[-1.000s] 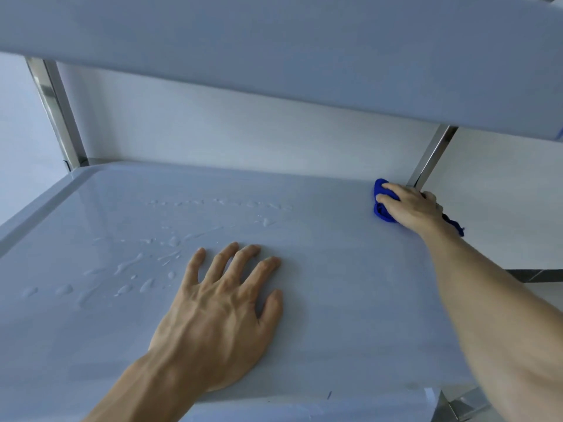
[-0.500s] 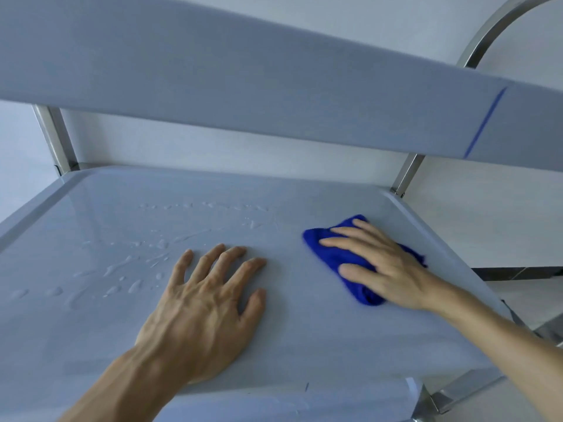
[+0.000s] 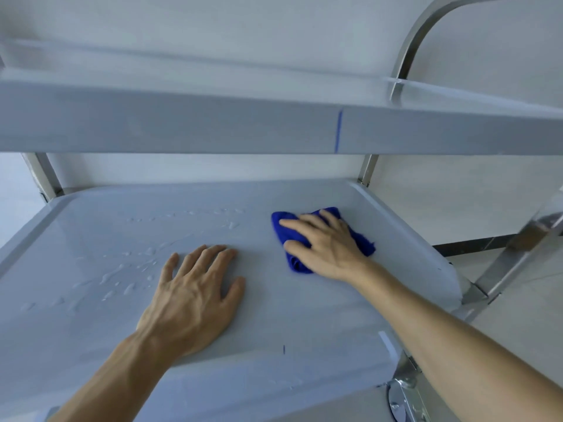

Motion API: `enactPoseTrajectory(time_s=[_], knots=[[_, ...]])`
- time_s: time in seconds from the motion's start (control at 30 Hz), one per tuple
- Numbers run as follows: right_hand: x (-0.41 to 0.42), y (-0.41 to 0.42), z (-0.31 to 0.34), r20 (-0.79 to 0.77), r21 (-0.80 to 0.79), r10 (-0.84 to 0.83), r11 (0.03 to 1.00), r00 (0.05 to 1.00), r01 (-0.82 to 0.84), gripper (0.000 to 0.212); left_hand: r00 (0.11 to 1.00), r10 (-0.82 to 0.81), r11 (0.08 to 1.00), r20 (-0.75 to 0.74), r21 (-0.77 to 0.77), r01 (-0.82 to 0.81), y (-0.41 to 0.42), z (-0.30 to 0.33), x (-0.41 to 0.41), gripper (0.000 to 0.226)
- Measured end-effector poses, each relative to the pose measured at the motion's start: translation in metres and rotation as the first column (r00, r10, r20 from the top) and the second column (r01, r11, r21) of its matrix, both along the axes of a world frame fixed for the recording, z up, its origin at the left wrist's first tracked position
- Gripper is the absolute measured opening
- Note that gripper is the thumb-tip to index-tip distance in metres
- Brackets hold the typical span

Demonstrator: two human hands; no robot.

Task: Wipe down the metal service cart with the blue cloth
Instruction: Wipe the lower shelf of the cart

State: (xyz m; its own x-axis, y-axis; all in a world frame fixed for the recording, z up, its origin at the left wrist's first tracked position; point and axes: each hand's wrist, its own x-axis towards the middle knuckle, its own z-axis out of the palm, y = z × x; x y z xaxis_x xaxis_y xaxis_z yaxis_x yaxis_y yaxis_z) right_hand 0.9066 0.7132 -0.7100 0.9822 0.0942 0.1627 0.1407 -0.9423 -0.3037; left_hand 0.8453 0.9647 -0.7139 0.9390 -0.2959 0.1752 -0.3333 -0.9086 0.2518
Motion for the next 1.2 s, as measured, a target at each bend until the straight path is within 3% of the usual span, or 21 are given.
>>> enactPoseTrajectory(time_s=[0.17,0.33,0.4,0.47,0.53,0.63,0.7,0.83,0.9,1.0,1.07,1.2], knots=[[-0.06,0.022,0.005,-0.03,-0.007,0.151,0.989,0.988,-0.151,0.055,1.0,-0.026,0.975,-0.008,-0.219,0.023,0.003,0.002,-0.001,0.054],[-0.1,0.048,0.01,-0.08,0.018,0.22,0.975,0.972,-0.22,0.055,1.0,0.004,0.824,0.021,-0.566,0.009,0.002,0.009,-0.004,0.044],[-0.109,0.058,0.015,-0.121,0.127,0.288,0.954,0.95,-0.273,0.056,0.998,0.06,0.732,0.01,-0.681,-0.037,0.005,0.013,-0.004,0.04],[-0.113,0.061,0.023,-0.083,0.37,0.344,0.882,0.935,-0.291,0.053,0.994,0.11,0.701,0.021,-0.711,-0.062,0.009,0.013,-0.003,0.037],[-0.112,0.049,0.029,0.016,0.534,0.205,0.826,0.979,-0.182,0.045,0.993,0.115,0.735,0.04,-0.676,-0.058,0.011,0.011,-0.003,0.036],[-0.11,0.011,0.025,0.107,0.432,-0.198,0.892,0.974,0.134,0.037,0.996,0.047,0.81,0.077,-0.587,0.007,0.008,0.008,-0.005,0.035],[-0.112,-0.007,0.016,0.056,0.386,-0.334,0.876,0.941,0.288,0.035,0.994,0.012,0.833,0.105,-0.552,0.048,0.007,0.009,-0.005,0.031],[-0.112,-0.013,0.01,0.037,0.506,-0.39,0.801,0.92,0.32,0.034,0.971,0.007,0.848,0.237,-0.516,0.12,-0.004,0.019,-0.013,0.023],[-0.11,-0.013,0.013,0.028,0.534,-0.403,0.78,0.915,0.327,0.034,0.961,-0.112,0.852,0.252,-0.474,0.224,-0.028,0.026,-0.023,0.023],[-0.11,-0.013,0.012,0.03,0.457,-0.381,0.828,0.924,0.326,0.034,0.946,-0.307,0.923,0.104,-0.211,0.323,-0.074,0.024,-0.037,0.042],[-0.111,-0.014,0.01,0.033,0.375,-0.376,0.864,0.926,0.337,0.035,0.96,-0.281,0.96,-0.005,0.0,0.281,-0.089,0.016,-0.039,0.05],[-0.109,-0.017,0.007,0.036,0.239,-0.349,0.913,0.936,0.331,0.036,0.967,-0.243,0.967,0.075,0.091,0.236,-0.054,0.008,-0.041,0.047]])
